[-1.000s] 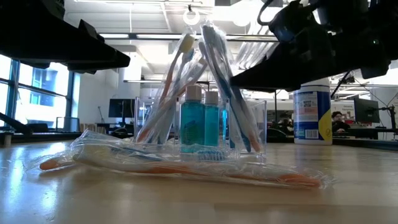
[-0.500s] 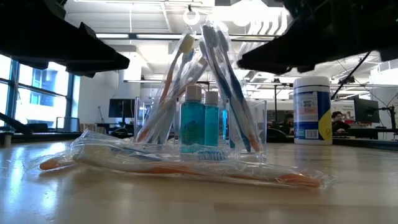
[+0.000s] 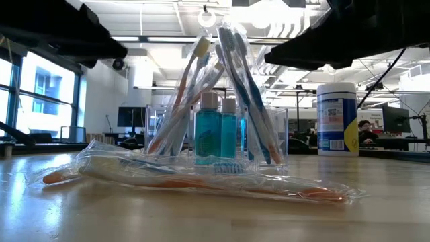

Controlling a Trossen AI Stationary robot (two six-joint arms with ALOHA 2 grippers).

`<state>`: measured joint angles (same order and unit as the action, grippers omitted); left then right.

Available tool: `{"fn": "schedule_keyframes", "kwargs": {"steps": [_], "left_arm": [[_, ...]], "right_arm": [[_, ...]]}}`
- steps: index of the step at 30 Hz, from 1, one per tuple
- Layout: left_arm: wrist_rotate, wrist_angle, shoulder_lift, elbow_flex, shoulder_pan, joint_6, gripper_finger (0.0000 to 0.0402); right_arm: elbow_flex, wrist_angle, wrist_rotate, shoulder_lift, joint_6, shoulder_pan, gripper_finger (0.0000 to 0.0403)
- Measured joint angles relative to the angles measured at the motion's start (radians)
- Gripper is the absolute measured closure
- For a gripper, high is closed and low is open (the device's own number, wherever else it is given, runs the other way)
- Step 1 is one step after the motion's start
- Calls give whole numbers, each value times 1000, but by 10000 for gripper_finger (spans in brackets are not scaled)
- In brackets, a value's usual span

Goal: Pick & Place toothbrushing station
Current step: Put the blue toothbrush into the transparent organizer

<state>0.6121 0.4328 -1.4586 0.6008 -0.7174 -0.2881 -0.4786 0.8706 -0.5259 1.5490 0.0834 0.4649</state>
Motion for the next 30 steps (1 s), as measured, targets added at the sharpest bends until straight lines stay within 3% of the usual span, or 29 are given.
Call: {"fn": "schedule_keyframes", "kwargs": {"steps": [5,10,15,30], "left_arm": [[-94,-407,-10,172,23,-71,258],[-111,-640,-49,278,46,-72,258],[-180,-683,-106,290,102,-63,258],[-238,-699,-170,289,169,-1,258]], "right_arm": [[0,16,0,0,0,0,202],[0,24,0,0,0,0,202],[0,24,2,0,-6,0,202],[0,23,4,0,-11,0,202]]}}
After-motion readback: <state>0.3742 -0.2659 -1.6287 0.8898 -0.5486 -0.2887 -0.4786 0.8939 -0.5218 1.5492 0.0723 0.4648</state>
